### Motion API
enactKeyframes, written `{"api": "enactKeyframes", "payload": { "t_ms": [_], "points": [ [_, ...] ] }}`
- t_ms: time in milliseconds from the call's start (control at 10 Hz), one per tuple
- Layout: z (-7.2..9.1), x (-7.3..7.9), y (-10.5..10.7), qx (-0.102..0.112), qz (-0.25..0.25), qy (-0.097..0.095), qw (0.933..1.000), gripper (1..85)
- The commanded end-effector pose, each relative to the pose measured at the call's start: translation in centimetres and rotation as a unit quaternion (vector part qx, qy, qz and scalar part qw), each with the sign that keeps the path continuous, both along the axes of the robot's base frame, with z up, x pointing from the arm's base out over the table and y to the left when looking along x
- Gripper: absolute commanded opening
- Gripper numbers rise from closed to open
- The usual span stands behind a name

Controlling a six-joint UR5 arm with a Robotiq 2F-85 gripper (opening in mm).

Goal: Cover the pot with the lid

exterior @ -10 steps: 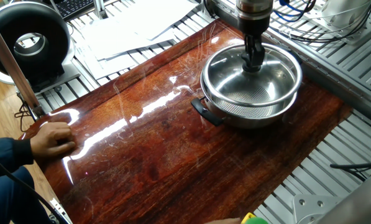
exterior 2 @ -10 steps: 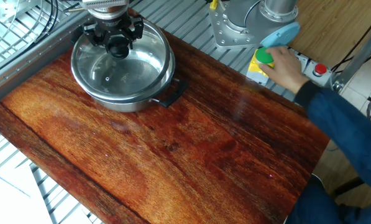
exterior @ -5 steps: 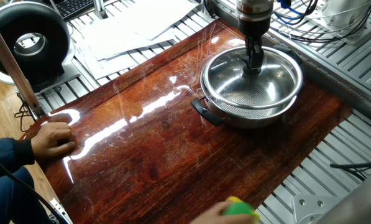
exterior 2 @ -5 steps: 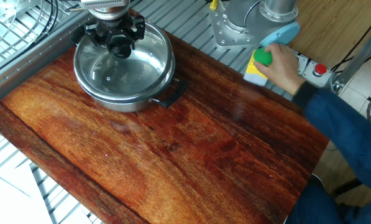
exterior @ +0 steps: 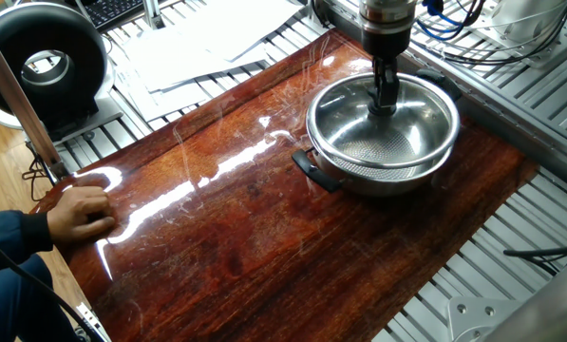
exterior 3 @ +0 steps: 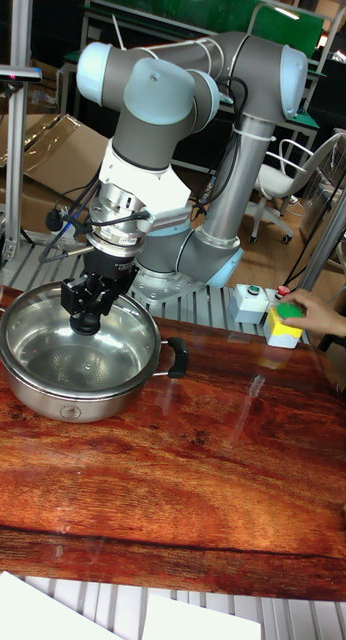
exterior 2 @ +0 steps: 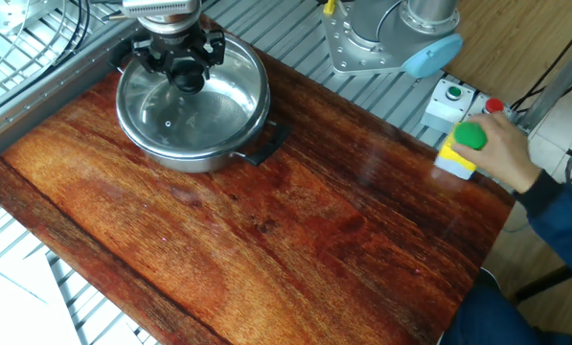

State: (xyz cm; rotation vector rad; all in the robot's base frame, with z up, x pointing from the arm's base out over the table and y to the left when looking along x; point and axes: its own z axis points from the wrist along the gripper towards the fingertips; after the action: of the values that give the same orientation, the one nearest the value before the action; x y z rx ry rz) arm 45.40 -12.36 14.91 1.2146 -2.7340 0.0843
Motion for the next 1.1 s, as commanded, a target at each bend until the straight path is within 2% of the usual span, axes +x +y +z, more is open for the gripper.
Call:
{"api": "enactKeyframes", "payload": {
  "t_ms": [0,200,600,1000],
  "points": [
    [-0.1,0.6,0.2,0.004,-0.003,-0.011,0.9999,1.3],
    [-0.1,0.9,-0.1,0.000,0.002,-0.015,0.9999,1.3],
    [-0.7,0.5,-0.3,0.001,0.000,-0.019,0.9998,1.3],
    [-0.6,1.7,-0.1,0.007,-0.013,-0.048,0.9987,1.3]
  ]
}}
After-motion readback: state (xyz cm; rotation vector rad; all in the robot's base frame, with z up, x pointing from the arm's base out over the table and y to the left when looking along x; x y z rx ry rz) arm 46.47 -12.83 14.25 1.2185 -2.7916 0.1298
